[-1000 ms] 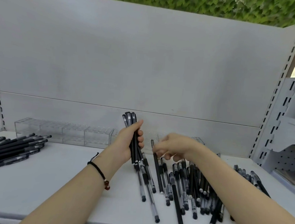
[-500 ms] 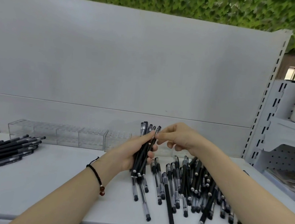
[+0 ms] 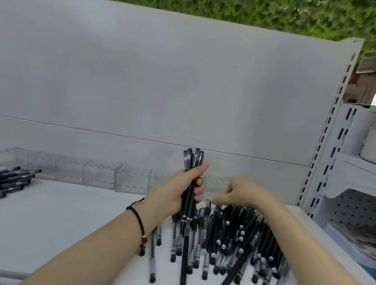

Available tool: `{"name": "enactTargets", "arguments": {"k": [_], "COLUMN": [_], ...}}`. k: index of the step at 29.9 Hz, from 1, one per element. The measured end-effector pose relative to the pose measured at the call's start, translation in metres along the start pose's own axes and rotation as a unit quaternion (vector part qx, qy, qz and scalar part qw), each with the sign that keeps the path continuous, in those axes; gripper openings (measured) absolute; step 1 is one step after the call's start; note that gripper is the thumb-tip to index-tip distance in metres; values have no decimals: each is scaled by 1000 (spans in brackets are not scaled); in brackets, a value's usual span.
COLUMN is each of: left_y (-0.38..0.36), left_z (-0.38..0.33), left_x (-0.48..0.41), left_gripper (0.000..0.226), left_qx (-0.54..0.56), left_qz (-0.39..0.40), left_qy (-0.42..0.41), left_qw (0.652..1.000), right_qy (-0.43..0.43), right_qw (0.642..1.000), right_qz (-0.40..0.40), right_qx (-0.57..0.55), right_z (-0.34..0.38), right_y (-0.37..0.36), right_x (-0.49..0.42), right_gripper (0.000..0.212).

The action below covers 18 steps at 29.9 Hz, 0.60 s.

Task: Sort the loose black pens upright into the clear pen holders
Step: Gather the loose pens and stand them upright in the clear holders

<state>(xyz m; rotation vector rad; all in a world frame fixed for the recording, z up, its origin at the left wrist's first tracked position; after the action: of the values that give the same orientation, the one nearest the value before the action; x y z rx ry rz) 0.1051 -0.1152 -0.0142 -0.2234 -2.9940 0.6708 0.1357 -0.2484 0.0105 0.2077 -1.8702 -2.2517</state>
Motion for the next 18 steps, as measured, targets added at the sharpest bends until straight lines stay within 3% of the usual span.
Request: {"name": "enactTargets", "arguments": {"k": [6, 10, 13, 18], "left_y": [29, 21, 7, -1], "left_z": [-2, 4, 10, 16], "left_x": [-2, -2, 1, 3], "left_gripper": [25, 24, 22, 22], "left_qx": [50, 37, 2, -19], "left_qz": [-34, -20, 18, 36], "left_qy": [16, 40, 37, 35], "left_qw": [998, 998, 999, 999], "right_qy": [8, 85, 101, 129], "right_qw": [977, 887, 856, 847], "right_qz": [-10, -34, -87, -135], "right_qx": [-215, -453, -500, -497], "right_z": [-10, -1, 4, 7], "right_y": [-5, 6, 14, 23], "right_x": [-9, -8, -8, -5], "right_gripper": [32, 15, 17, 14]}}
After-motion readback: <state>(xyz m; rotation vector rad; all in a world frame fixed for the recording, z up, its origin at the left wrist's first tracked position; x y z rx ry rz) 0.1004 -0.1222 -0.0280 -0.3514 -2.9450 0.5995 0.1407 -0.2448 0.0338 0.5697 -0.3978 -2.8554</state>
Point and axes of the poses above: each hand's wrist, its own x-axis away from the middle knuckle, its own y-axis out of the back of the hand, z = x × y, the point moved 6 cm from there along -x, towards the middle knuckle, and after that the axes turned 2 degrees about -z, right-handed, at the moved point
